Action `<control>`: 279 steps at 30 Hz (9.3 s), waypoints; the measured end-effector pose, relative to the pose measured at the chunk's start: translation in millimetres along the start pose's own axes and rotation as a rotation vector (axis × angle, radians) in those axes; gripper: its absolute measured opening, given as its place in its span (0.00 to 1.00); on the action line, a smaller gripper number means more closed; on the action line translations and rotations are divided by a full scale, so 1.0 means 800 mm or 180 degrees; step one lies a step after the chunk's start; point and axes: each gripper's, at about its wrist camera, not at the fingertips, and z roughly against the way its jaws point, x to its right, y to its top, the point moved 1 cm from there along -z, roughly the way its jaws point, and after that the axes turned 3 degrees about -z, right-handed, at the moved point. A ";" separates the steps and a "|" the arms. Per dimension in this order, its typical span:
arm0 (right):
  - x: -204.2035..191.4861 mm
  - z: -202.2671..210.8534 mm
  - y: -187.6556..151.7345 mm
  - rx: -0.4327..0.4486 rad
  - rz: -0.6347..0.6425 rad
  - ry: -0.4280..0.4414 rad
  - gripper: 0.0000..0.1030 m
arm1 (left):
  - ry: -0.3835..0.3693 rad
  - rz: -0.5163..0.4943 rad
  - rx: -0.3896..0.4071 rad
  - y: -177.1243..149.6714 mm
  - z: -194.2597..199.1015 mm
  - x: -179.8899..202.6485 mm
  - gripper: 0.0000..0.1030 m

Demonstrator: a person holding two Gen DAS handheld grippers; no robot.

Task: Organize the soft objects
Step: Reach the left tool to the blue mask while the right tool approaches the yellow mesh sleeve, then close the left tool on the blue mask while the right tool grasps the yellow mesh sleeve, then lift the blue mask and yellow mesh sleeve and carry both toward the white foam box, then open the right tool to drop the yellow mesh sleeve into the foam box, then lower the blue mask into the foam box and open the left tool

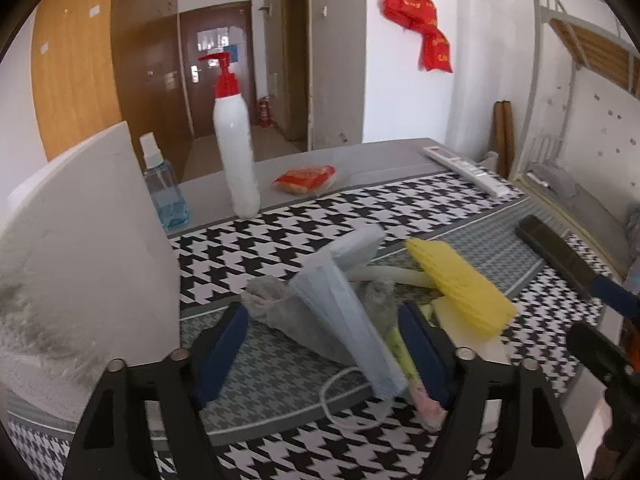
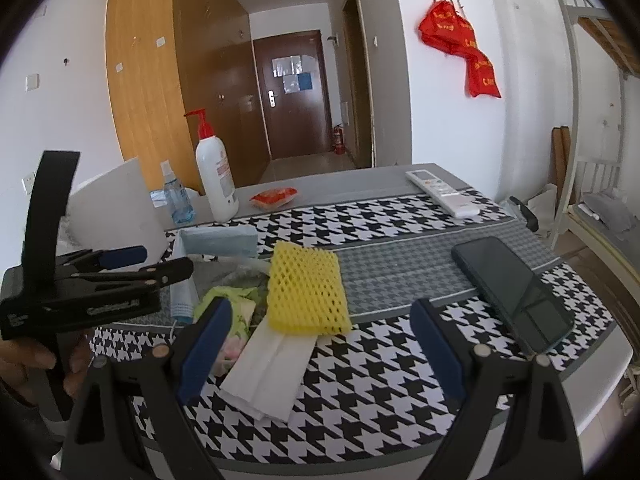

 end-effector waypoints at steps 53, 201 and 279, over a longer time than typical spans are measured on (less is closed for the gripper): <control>0.004 -0.102 0.014 -0.0854 -0.0026 -0.0157 0.13 | -0.0581 0.0181 -0.0073 -0.009 -0.022 -0.015 0.09; -0.340 -0.052 0.108 -0.0063 0.1016 0.1230 0.39 | 0.1411 0.1115 0.1295 -0.065 0.270 -0.280 0.06; -0.189 -0.015 0.106 0.0345 0.0657 0.0807 0.95 | 0.0736 0.0612 0.0706 0.062 0.128 -0.210 0.18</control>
